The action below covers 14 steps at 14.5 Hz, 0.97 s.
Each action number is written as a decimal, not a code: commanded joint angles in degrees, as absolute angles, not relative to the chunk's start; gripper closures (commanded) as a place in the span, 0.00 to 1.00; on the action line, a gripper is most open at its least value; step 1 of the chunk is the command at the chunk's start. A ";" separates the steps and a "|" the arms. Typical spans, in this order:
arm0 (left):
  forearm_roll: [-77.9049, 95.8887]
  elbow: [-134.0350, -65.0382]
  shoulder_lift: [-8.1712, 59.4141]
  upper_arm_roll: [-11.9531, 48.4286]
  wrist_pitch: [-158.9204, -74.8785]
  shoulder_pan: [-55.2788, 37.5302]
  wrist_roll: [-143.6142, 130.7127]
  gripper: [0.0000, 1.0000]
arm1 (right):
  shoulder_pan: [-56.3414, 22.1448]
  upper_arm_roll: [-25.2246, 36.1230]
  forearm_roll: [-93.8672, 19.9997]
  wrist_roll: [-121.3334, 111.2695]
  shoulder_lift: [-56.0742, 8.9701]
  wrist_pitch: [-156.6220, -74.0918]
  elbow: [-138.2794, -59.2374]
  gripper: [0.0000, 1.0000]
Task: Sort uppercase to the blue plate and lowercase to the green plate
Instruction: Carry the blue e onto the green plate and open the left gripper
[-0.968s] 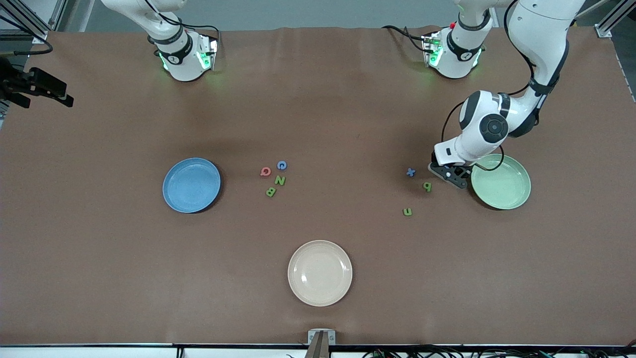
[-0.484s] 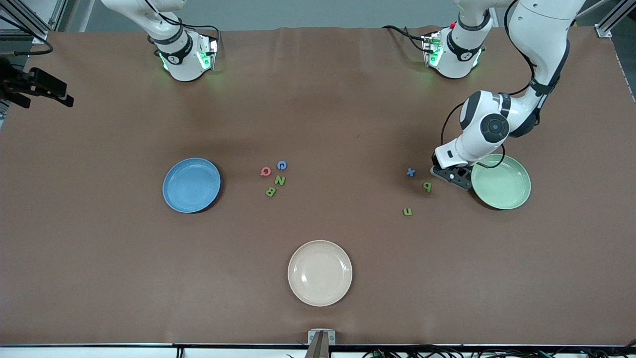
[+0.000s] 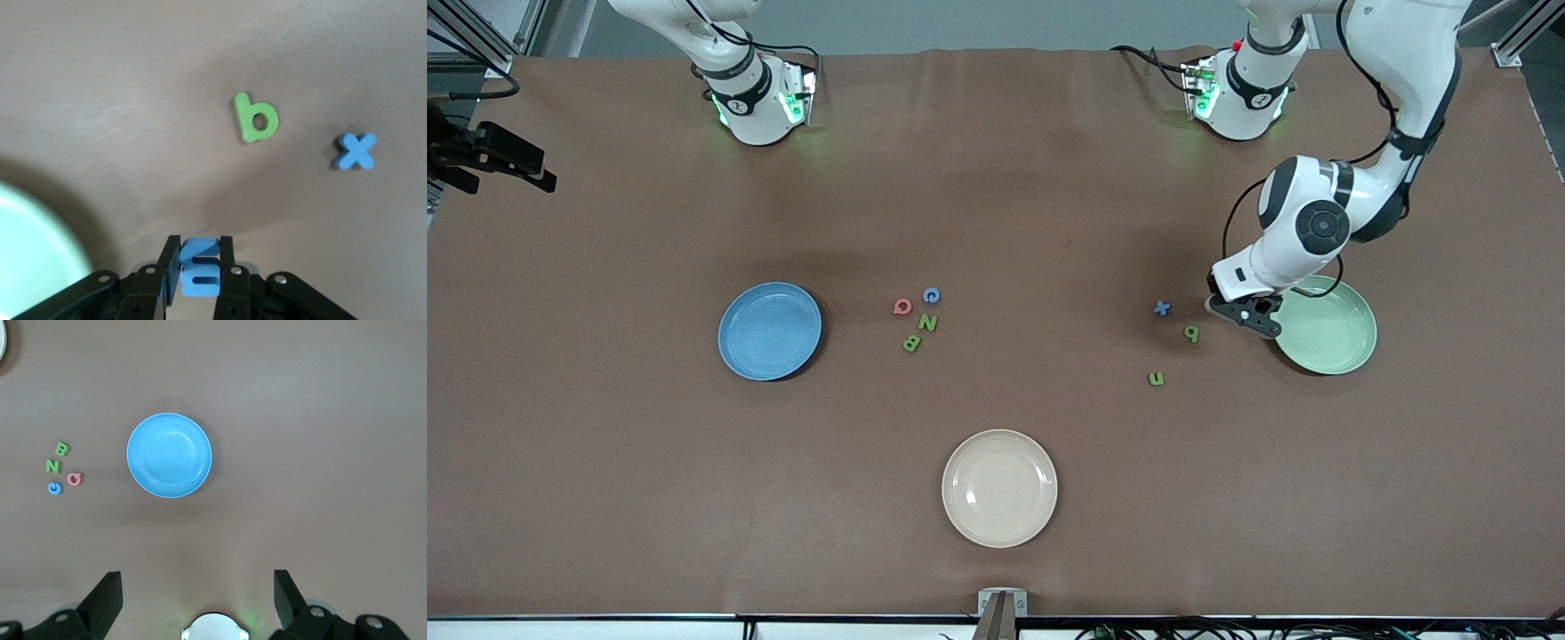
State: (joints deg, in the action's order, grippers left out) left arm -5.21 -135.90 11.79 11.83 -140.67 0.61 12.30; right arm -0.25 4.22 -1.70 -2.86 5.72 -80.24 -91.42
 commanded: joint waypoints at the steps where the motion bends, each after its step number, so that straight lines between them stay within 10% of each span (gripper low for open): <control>1: -6.41 -131.24 8.18 12.13 -129.24 3.24 12.39 0.96 | 0.18 3.96 -1.41 -3.16 7.56 -81.21 -93.34 0.00; 14: -16.35 -130.08 17.57 12.22 -138.32 14.85 14.59 0.96 | 0.53 4.13 -1.67 -2.73 4.93 -80.95 -88.86 0.00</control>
State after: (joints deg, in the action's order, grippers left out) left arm -14.91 -130.48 15.37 11.76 -135.91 14.44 14.79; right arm -0.18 4.38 -1.70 -2.84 5.70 -80.68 -89.69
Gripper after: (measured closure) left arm 0.727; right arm 0.000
